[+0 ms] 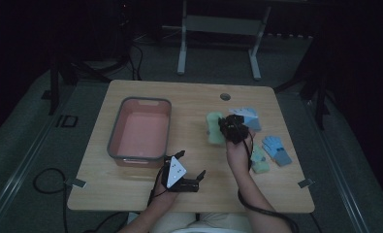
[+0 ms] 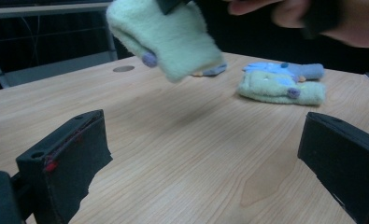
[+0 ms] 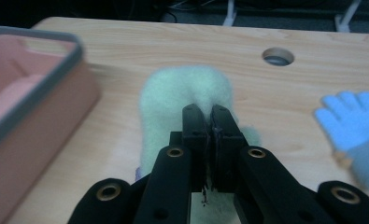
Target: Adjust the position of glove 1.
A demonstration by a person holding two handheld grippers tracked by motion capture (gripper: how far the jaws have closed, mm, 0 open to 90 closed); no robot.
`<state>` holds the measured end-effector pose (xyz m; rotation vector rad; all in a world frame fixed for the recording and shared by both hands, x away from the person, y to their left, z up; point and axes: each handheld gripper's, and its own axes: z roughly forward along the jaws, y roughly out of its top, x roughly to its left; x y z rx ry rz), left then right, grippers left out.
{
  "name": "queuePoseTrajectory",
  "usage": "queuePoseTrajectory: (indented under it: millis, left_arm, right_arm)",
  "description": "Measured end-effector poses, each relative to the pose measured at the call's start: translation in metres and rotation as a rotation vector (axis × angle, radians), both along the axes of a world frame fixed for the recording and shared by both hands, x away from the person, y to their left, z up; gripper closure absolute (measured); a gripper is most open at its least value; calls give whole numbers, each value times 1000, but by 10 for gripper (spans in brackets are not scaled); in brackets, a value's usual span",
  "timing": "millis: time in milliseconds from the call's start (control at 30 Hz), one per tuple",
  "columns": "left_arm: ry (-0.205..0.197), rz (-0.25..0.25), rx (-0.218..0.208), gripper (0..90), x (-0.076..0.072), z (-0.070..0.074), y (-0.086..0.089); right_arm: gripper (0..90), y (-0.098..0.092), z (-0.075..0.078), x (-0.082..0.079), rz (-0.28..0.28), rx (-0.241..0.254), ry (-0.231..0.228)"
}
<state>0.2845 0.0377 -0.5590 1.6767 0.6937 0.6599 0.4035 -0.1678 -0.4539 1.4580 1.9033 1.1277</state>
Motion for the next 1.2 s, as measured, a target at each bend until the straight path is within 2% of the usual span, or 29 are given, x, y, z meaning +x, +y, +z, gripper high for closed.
queuePoseTrajectory:
  millis: [33, 67, 100, 167, 200, 233, 267, 400, 433, 700, 867, 1067, 1200]
  left_arm:
    - [0, 0, 0, 16, 0, 0, 0]
    - [0, 0, 0, 16, 0, 0, 0]
    - [1, -1, -2, 16, 0, 0, 0]
    - [3, -1, -1, 16, 0, 0, 1]
    - [3, -1, -1, 16, 0, 0, 1]
    - [2, 0, -1, 16, 0, 0, 1]
    - [2, 0, -1, 16, 0, 0, 1]
    - [1, -1, -3, 16, 0, 0, 0]
    - [2, -2, -3, 16, 0, 0, 1]
    - [1, -4, -4, 16, 0, 0, 0]
    - [2, -5, -5, 16, 0, 0, 1]
    - [2, -7, -6, 17, 0, 0, 0]
    - [4, -8, -8, 16, 0, 0, 1]
  right_arm:
    - [865, 0, 0, 0, 0, 0, 0]
    - [865, 2, 0, -8, 2, 16, -2]
    - [865, 8, -3, -22, 7, 5, -4]
    - [865, 11, -9, -35, 9, 23, 9]
    - [865, 11, -9, -35, 9, 23, 9]
    - [865, 10, -16, -46, -10, 43, 22]
    - [865, 10, -21, -51, -20, 46, 32]
    - [865, 7, -36, -59, -45, 7, 53]
    - [865, 3, -44, -61, -57, -3, 74]
    - [864, -3, -61, -58, -63, -11, 122]
    - [862, 0, -81, -49, -68, -46, 157]
    - [852, -2, -94, -43, -63, -78, 161]
    - [821, -5, -95, -39, -29, -94, 148]
